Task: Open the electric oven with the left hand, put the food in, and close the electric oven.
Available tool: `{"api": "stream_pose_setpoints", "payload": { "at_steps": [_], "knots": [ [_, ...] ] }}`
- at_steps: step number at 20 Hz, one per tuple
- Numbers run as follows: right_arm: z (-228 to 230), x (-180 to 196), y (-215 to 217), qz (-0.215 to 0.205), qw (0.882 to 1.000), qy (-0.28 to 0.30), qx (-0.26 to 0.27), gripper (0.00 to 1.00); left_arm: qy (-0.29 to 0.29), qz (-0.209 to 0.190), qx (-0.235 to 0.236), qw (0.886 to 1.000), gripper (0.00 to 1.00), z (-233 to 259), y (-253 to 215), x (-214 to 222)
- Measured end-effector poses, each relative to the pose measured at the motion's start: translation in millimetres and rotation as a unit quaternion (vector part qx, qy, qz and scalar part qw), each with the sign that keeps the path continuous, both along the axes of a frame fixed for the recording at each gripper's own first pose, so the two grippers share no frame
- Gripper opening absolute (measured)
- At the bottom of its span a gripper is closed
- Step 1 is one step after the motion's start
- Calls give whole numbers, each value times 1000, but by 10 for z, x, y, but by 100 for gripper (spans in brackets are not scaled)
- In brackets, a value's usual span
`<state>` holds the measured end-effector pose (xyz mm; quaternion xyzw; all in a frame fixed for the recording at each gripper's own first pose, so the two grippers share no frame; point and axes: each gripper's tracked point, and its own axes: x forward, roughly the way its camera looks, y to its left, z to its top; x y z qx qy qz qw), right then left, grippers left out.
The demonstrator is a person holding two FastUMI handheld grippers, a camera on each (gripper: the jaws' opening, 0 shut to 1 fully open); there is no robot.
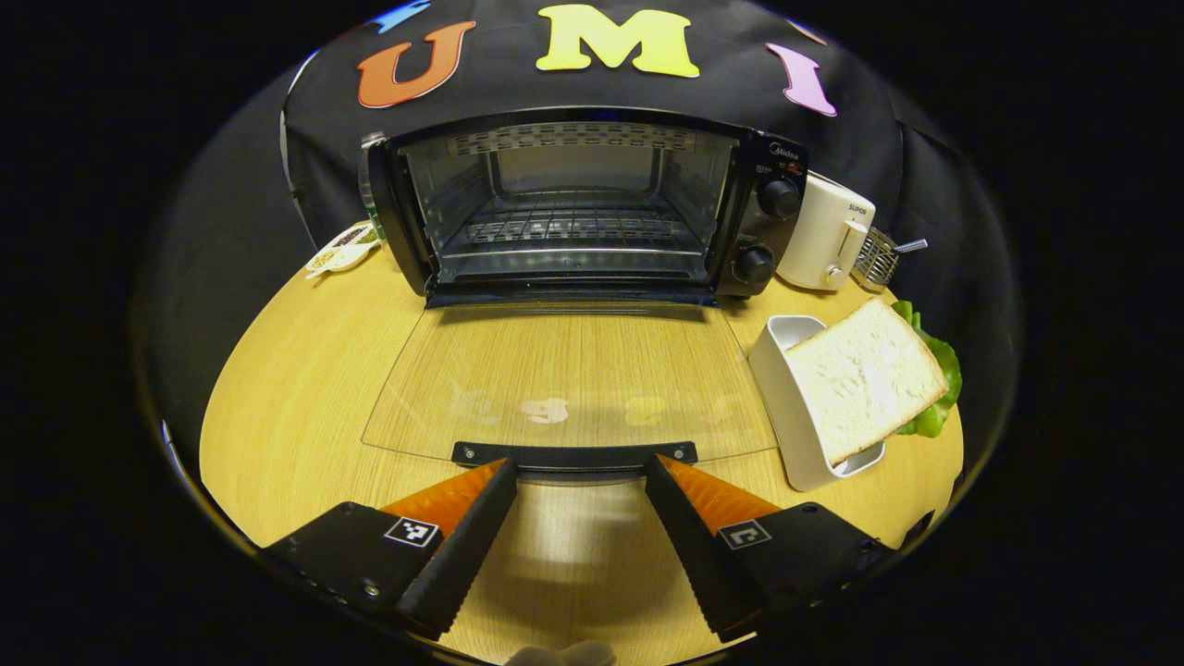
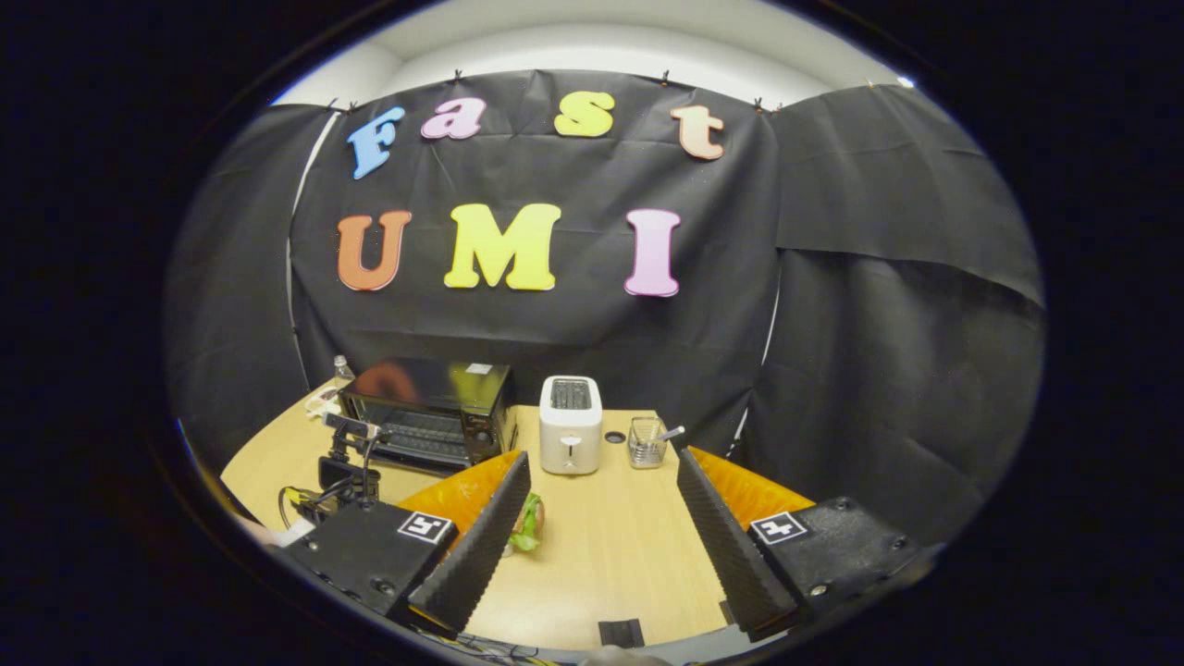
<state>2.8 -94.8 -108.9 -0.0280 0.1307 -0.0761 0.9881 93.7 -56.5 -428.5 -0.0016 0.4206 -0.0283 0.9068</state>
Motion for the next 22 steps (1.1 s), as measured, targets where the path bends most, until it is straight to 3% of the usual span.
{"api": "stream_pose_setpoints", "payload": {
  "at_steps": [6,8,14,18,22],
  "knots": [
    [-94,47,-34,7,1000,6,12,96,-62,-2,6,998,94,407,65,-37],
    [-185,97,-47,13,1000,11,20,100,-100,-7,5,995,94,709,124,-83],
    [-817,413,37,47,996,47,64,100,-198,7,-6,980,94,1820,366,-426],
    [-1524,684,199,78,985,101,119,100,-268,12,7,963,94,2649,503,-646],
    [-2109,990,349,112,965,159,177,99,-311,32,12,950,93,3291,479,-849]
  ]
}}
